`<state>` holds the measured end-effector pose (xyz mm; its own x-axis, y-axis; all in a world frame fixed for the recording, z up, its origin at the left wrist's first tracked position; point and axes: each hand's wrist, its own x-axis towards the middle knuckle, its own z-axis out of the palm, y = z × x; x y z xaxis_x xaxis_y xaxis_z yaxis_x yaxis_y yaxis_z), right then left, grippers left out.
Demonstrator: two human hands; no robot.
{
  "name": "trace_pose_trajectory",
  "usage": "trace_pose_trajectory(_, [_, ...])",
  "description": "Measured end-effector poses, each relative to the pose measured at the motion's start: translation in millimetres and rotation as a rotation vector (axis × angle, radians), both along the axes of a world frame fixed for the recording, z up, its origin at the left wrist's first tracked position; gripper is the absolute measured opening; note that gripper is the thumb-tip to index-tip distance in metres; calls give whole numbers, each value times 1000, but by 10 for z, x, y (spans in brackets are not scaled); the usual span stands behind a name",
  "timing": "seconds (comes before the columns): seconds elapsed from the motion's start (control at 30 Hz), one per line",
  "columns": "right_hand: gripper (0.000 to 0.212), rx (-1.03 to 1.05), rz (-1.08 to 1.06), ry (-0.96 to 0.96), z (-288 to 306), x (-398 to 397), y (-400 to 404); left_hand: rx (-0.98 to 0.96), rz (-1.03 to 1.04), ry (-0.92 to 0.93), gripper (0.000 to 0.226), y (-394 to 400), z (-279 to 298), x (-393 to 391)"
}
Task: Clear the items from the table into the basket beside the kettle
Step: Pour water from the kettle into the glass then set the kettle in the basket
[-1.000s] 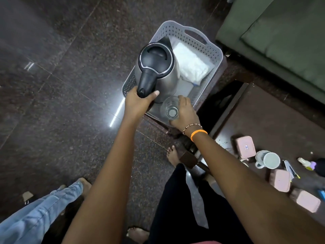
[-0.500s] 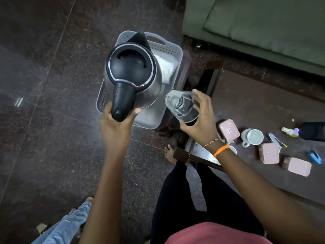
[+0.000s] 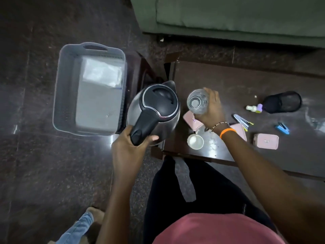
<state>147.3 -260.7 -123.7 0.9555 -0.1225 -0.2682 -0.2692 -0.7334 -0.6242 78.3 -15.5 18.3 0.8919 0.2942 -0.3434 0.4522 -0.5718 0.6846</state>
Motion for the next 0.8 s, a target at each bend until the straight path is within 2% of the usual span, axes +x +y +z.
trace_pose_trajectory(0.27, [89,-87,28,238,-482,153,-396,127,-80,116,36,-495,-204,-124])
trace_pose_trajectory(0.4, [82,-155,74,327,-623,209,-426,145,-106,147,35,-658,-216,-189])
trace_pose_trajectory(0.5, [77,-93,105,342,-693,221,-452,147,-99,158,34,-734,-216,-247])
trace_pose_trajectory(0.67, [94,25,134,384,-690,195,-531,106,-99,180,29,-848,-235,-222])
trace_pose_trajectory(0.8, [95,6,95,400,-628,47,-676,22,-144,165,24,-925,-200,-211])
